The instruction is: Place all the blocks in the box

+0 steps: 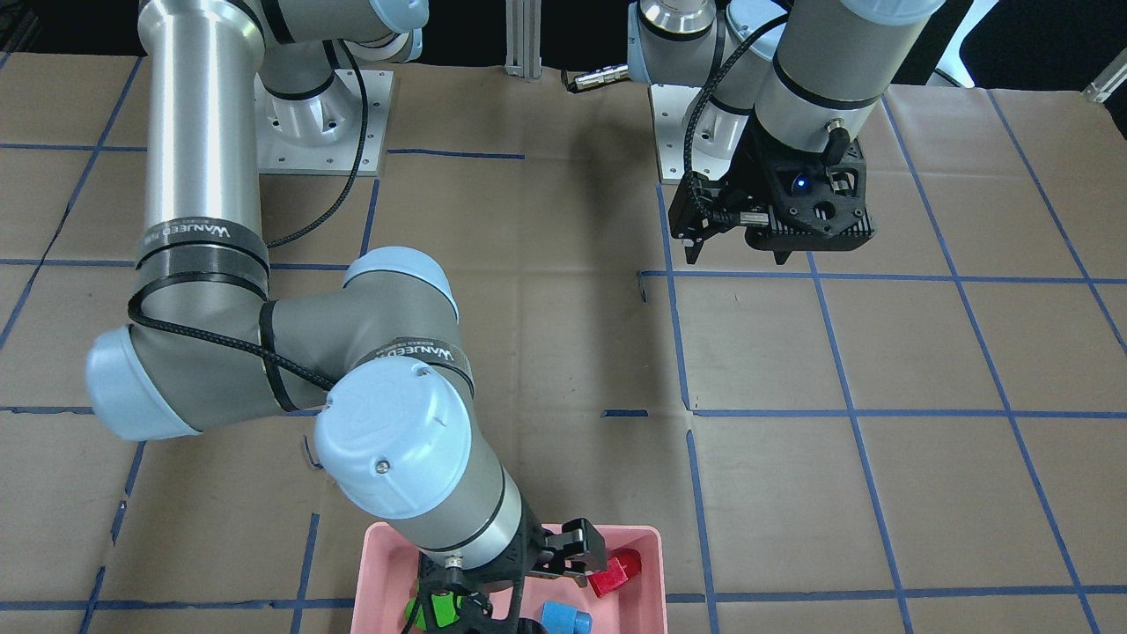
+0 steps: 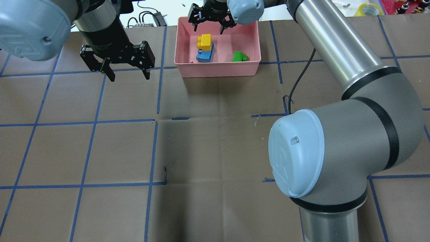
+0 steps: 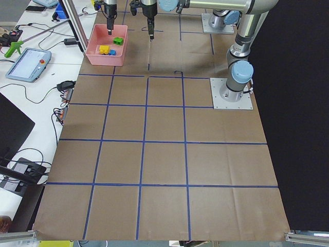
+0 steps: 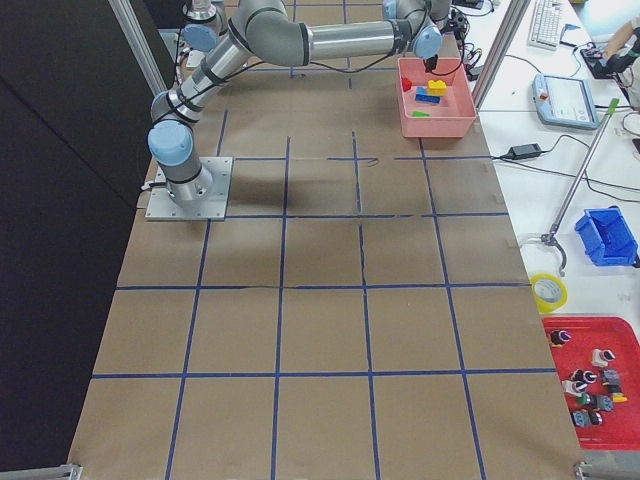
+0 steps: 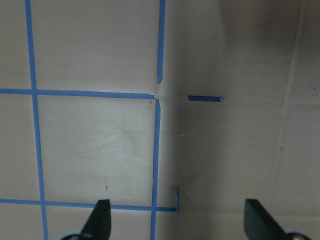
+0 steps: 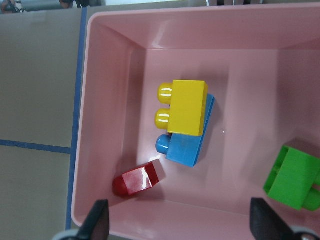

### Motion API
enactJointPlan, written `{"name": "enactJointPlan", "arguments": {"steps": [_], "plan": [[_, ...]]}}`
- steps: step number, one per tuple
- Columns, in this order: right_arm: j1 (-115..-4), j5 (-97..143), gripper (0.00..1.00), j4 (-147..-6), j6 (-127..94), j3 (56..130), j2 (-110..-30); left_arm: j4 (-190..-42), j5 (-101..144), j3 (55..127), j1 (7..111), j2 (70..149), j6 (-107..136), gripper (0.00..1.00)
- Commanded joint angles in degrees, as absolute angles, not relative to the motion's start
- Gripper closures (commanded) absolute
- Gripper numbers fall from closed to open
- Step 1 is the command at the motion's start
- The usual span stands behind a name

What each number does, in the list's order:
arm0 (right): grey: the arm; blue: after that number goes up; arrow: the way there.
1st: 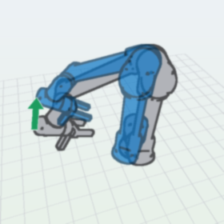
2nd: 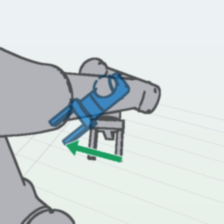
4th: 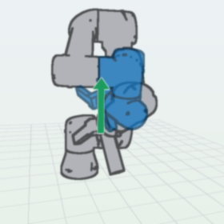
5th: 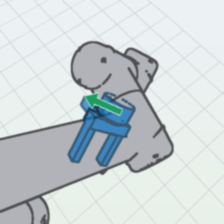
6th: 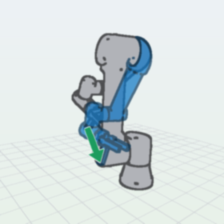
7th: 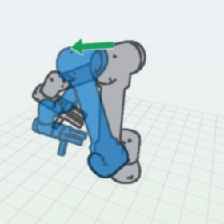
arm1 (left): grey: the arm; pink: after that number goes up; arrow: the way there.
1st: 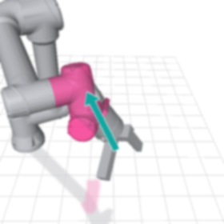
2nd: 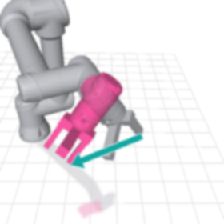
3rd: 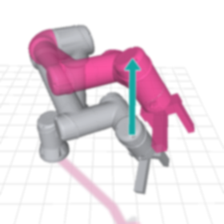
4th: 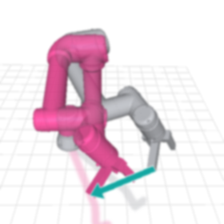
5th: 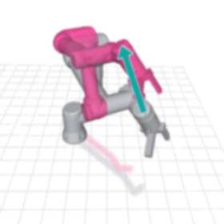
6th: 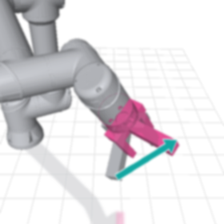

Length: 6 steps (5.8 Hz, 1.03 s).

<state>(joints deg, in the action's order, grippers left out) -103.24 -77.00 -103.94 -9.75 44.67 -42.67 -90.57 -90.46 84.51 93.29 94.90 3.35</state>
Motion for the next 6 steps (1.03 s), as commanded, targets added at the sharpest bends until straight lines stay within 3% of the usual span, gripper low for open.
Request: {"name": "enactJointPlan", "arguments": {"steps": [1,3,6], "plan": [[-97.77,-77.52,0.0,-91.83,0.65,45.87,-48.74,-88.95,-90.62,86.21,91.77,93.0,1.59,0.08],[-93.44,-85.03,0.0,-82.84,7.46,49.1,-56.12,-88.68,-90.18,86.48,88.86,92.37,0.44,0.08],[-93.34,-87.1,0.0,-88.81,6.42,75.22,-77.7,-86.93,-90.26,90.86,88.86,90.37,-2.11,0.08]]}}
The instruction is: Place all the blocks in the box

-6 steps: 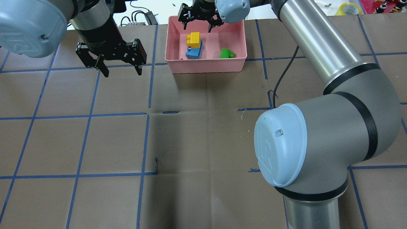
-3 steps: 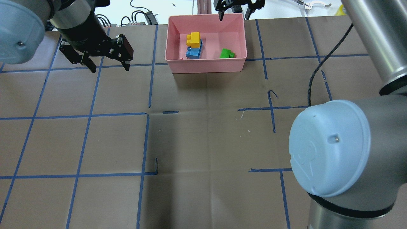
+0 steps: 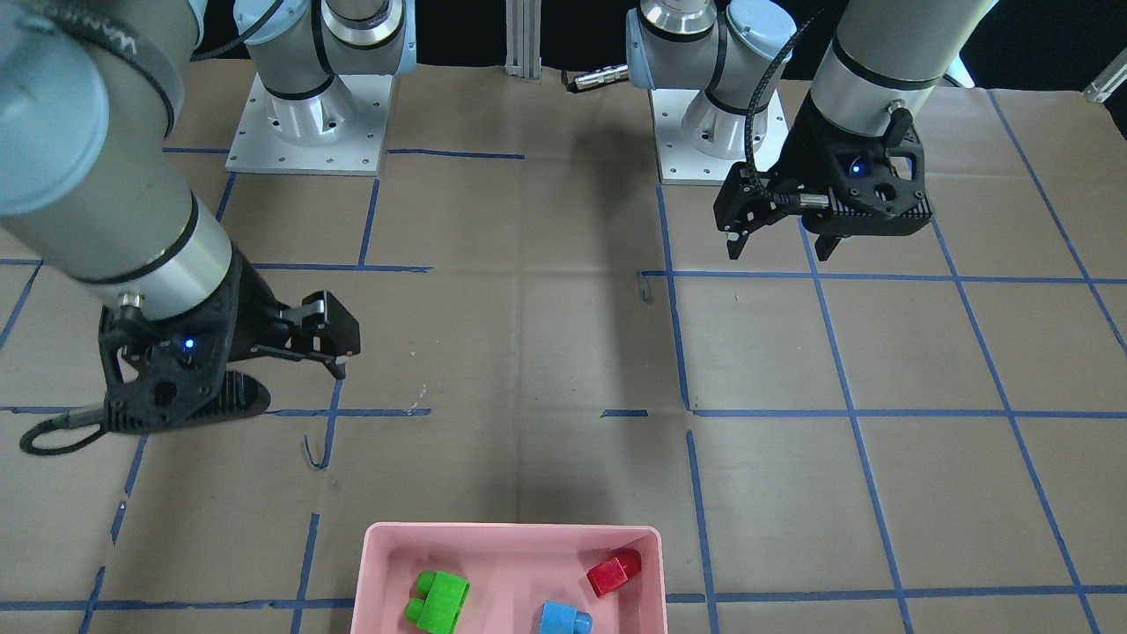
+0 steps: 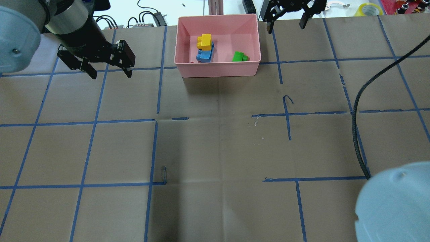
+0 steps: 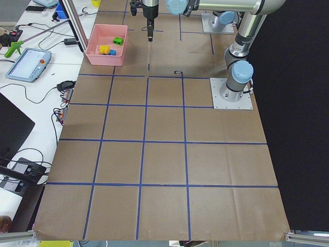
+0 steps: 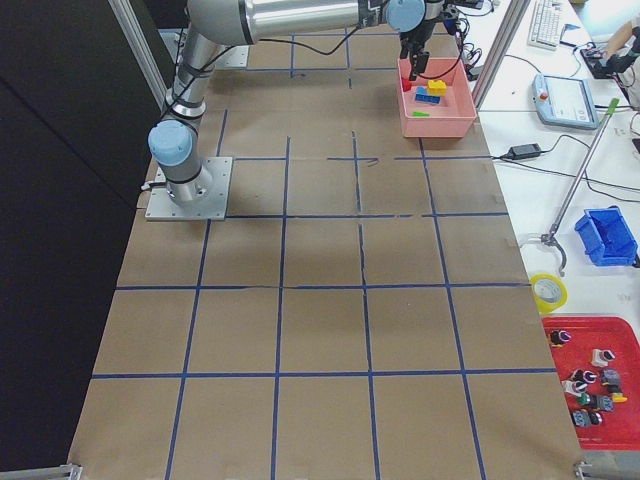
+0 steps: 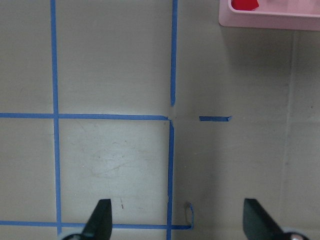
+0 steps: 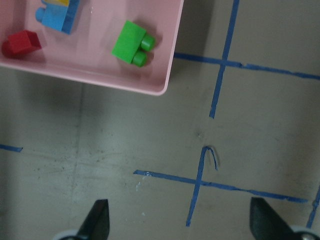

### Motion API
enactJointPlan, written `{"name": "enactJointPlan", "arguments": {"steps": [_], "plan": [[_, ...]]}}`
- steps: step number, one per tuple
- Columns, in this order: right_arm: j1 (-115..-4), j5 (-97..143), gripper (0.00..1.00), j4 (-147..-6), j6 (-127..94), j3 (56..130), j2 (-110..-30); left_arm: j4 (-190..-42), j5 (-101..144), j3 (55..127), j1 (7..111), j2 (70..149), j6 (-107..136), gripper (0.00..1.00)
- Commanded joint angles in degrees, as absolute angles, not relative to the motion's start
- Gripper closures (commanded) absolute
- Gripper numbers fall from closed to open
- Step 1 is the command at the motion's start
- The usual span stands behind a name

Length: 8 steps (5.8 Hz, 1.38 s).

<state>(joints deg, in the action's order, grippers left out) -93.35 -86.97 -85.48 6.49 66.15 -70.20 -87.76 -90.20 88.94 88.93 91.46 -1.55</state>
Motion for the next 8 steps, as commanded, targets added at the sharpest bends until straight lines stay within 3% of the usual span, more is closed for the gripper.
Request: {"name": "enactJointPlan", "arguments": {"steps": [1,3,8], "plan": [[-92.99,-87.62,0.0,-93.21,6.42,85.5,-84.92,-85.97,-90.18,91.4,88.77,89.92,-2.02,0.05],[-91.59,-90.41,0.0,-101.58,6.07,99.18,-94.01,-85.61,-90.09,90.62,88.95,90.61,-1.67,0.01],[-90.61,-91.76,0.0,-95.72,5.97,99.14,-94.22,-86.75,-90.18,89.38,89.03,90.7,-1.58,0.01]]}}
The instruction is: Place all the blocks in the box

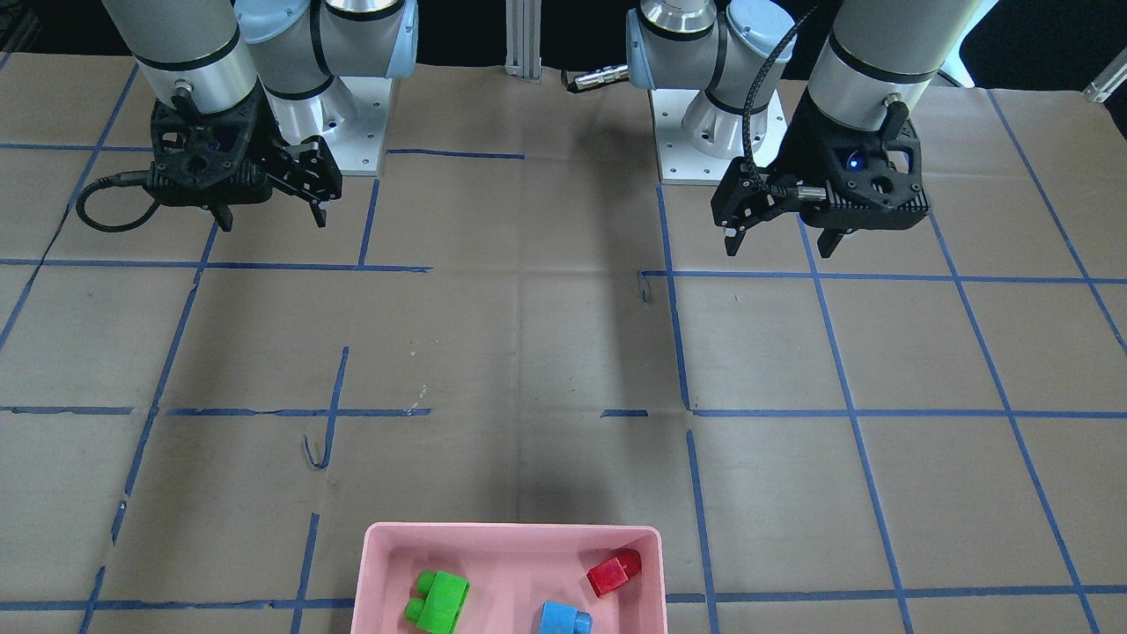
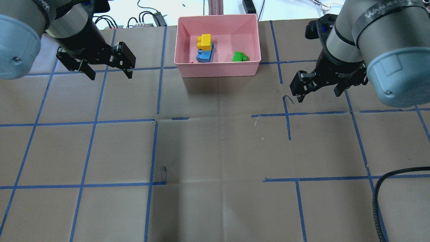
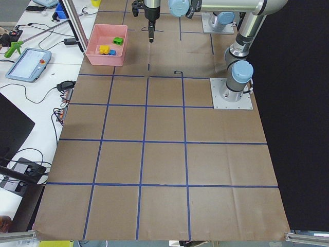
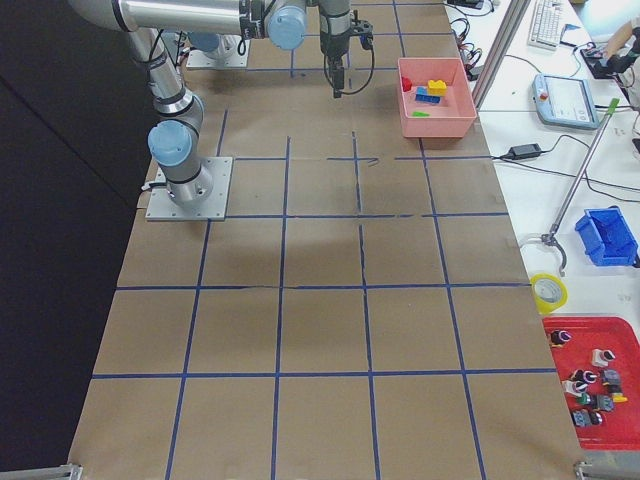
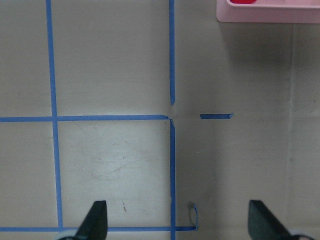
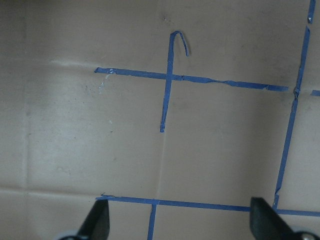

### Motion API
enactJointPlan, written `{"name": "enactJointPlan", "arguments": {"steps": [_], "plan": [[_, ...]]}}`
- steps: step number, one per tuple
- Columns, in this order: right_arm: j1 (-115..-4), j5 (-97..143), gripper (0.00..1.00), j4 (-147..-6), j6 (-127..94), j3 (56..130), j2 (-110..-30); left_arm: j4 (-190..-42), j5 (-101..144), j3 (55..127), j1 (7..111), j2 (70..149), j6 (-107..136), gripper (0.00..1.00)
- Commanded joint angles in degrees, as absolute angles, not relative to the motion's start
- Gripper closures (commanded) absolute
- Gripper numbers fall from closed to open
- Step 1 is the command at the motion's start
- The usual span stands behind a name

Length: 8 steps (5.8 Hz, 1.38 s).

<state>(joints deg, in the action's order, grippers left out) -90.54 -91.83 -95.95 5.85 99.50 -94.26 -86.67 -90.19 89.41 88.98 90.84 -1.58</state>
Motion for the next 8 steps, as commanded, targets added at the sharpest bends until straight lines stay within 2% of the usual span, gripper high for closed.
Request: {"name": "enactJointPlan", "arguments": {"steps": [1,8], "plan": [[-90.88,-91.76,0.0,-95.36,5.98,98.88,-94.65,-87.44,-89.13,89.38,89.12,90.53,-1.41,0.0],[-91.05,-90.88,0.0,-95.62,6.06,98.79,-94.31,-89.12,-89.3,89.12,88.95,90.44,-1.76,0.0]]}}
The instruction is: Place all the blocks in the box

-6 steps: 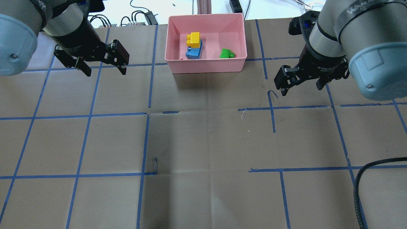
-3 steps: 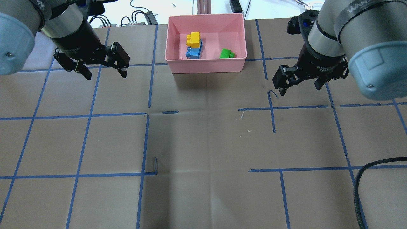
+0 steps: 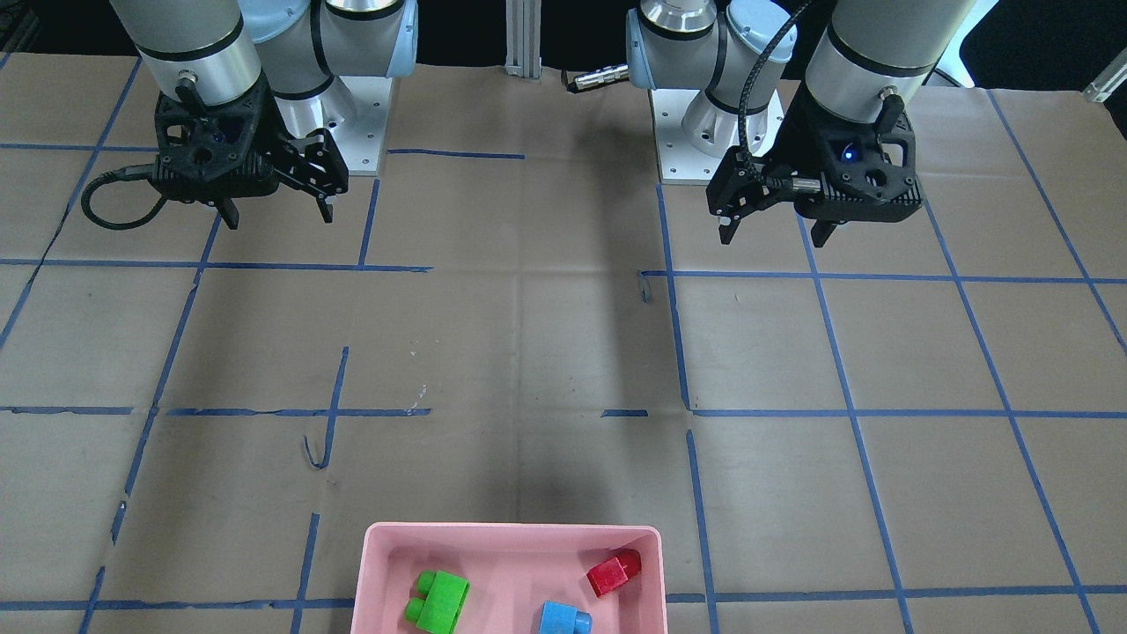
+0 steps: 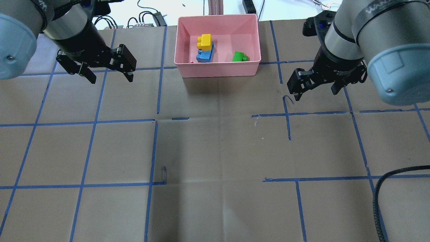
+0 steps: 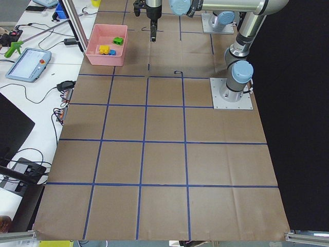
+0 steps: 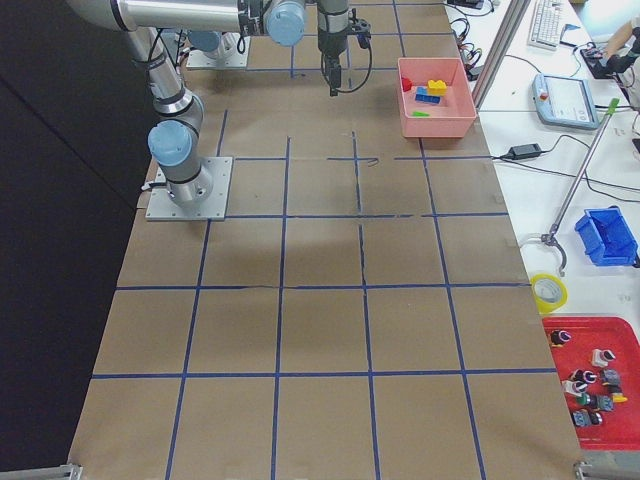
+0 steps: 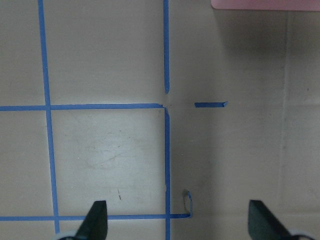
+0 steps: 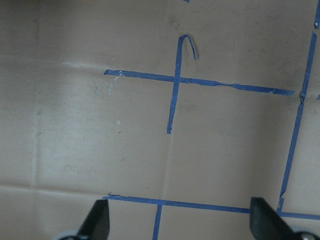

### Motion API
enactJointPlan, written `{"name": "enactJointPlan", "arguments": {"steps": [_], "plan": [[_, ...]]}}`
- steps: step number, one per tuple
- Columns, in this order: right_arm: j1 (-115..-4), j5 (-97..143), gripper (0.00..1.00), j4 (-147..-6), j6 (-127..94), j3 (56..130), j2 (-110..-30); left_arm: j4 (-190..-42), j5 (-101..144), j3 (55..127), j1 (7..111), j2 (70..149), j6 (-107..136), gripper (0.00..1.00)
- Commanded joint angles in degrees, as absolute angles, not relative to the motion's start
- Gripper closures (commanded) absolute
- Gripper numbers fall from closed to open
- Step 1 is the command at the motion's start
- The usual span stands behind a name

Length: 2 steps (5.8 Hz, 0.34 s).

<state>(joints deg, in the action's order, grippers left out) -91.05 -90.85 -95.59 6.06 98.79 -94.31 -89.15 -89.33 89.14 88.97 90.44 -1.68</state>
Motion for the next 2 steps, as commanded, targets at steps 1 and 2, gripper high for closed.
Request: {"name": "enactJointPlan", "arguments": {"steps": [1,2], "plan": [[-91.05,-90.79,0.0,-95.62,6.15,98.79,-94.31,-89.12,-89.21,89.12,88.95,90.53,-1.84,0.0],[-91.05,-90.88,0.0,-95.62,6.15,98.79,-94.31,-89.12,-89.21,89.21,88.95,90.53,-1.85,0.0]]}}
